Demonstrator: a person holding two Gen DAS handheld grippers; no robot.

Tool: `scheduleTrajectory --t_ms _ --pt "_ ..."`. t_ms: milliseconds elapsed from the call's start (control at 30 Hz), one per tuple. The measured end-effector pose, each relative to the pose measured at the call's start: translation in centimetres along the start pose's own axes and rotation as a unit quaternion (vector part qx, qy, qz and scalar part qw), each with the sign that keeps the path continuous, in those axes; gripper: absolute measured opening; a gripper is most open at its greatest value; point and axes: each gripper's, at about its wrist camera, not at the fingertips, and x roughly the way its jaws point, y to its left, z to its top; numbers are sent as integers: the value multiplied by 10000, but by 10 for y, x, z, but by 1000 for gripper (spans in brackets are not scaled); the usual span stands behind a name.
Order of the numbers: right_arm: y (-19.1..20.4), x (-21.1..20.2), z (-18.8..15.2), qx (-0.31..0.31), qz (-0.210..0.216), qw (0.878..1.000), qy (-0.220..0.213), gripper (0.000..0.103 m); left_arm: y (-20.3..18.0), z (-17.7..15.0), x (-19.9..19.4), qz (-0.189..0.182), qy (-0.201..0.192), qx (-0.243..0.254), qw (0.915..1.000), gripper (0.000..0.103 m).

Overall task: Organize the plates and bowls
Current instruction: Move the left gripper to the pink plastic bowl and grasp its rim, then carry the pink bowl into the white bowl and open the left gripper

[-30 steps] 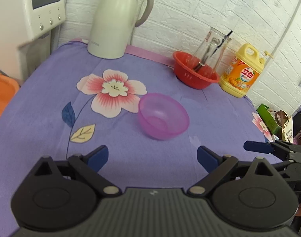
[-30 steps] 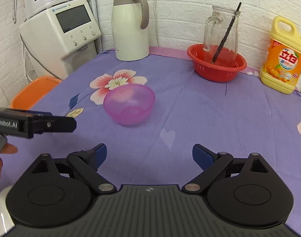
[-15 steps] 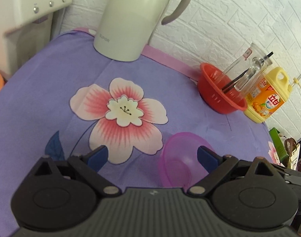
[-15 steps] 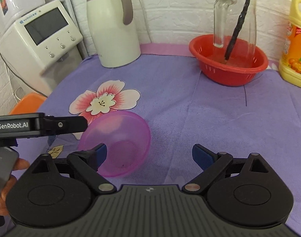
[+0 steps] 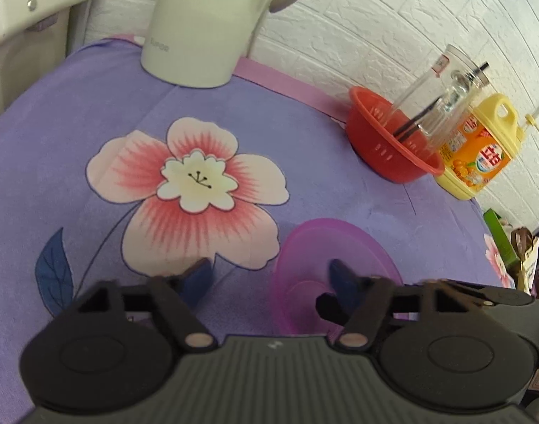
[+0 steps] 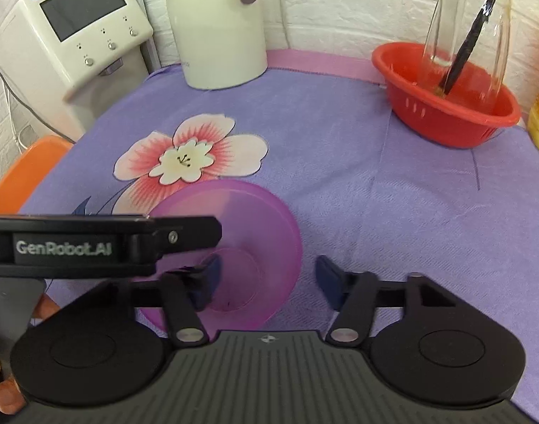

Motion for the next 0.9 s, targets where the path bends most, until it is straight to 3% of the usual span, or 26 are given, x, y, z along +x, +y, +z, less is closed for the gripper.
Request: scheduleTrajectory --t_ms 33,100,200,500,700,900 --pt "3 0 0 -30 -12 10000 -14 72 0 -1 0 -61 14 0 10000 47" --pt "7 0 -1 16 102 9999 -7 67 0 -3 0 -216 70 -79 9997 41" --pt "16 -6 -2 -29 178 9998 15 68 -5 -6 -5 -128 67 -36 9999 40" --pt "19 -51 -16 2 63 9999 -116 73 -35 -23 -51 -440 -7 -40 9990 39" --pt "13 -113 -56 44 -181 9996 -225 74 -78 -61 -88 -807 64 11 9967 39" --pt "3 -181 -120 209 -420 9984 -320 77 -133 -120 -125 -1152 132 254 9929 40"
